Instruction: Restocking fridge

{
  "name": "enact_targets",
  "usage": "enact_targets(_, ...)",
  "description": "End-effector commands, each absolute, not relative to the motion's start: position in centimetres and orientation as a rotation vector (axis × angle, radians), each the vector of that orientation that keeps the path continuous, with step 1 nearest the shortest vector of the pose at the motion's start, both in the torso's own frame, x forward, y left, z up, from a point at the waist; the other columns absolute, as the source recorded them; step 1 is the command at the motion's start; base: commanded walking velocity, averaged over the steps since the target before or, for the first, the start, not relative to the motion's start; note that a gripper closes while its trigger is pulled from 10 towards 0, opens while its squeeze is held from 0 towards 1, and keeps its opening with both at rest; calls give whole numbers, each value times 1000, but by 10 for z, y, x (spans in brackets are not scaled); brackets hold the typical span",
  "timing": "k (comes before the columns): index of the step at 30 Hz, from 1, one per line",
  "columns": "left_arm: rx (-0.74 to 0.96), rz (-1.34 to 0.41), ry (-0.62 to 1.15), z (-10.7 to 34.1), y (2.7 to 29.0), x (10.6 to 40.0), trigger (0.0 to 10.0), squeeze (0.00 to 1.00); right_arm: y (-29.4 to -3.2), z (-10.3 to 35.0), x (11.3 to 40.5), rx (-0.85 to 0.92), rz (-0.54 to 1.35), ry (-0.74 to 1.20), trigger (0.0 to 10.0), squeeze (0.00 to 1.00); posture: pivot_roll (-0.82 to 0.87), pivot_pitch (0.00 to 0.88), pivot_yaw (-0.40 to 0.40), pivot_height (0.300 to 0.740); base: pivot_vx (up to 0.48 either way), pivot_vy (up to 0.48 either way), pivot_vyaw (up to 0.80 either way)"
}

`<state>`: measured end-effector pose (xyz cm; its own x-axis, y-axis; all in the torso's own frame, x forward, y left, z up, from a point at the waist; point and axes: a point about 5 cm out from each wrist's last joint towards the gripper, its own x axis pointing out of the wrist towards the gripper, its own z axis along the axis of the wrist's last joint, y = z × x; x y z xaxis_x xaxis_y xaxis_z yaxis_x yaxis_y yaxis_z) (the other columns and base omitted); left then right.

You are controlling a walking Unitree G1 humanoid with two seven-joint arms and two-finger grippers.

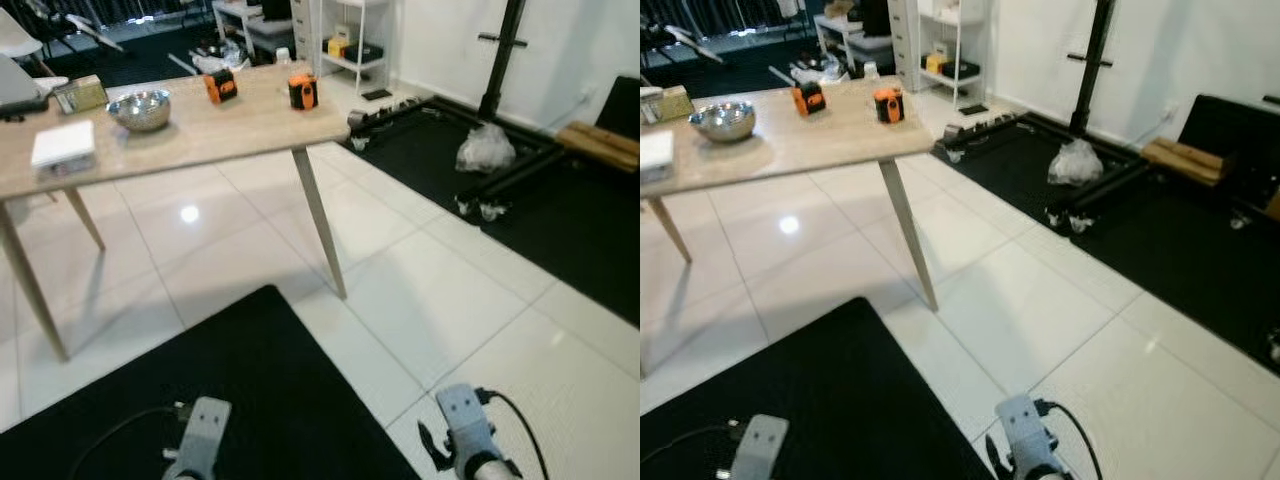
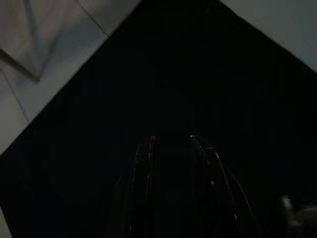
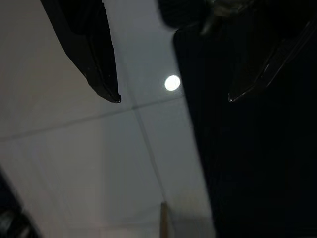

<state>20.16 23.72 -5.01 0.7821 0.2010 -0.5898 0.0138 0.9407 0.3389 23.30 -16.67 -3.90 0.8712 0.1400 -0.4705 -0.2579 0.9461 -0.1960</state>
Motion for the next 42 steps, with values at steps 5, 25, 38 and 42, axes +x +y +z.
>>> enact_targets(5, 340, 111, 700, -54, 242, 193, 10000, 47, -160, -44, 226, -244, 225, 493, 10000, 0, -68, 76, 41, 740, 480, 0, 0)
enact_targets(25, 343, 113, 701, -54, 243, 192, 10000, 51, -159, -45, 226, -239, 225, 496, 10000, 0, -64, 79, 43, 740, 480, 0, 0)
enact_targets(38, 344, 118, 703, -55, 244, 190, 10000, 51, -158, -45, 225, -237, 228, 496, 10000, 0, -58, 81, 43, 740, 480, 0, 0)
enact_targets(42, 345, 118, 702, -55, 244, 190, 10000, 51, -158, -45, 226, -238, 228, 496, 10000, 0, -59, 82, 44, 740, 480, 0, 0)
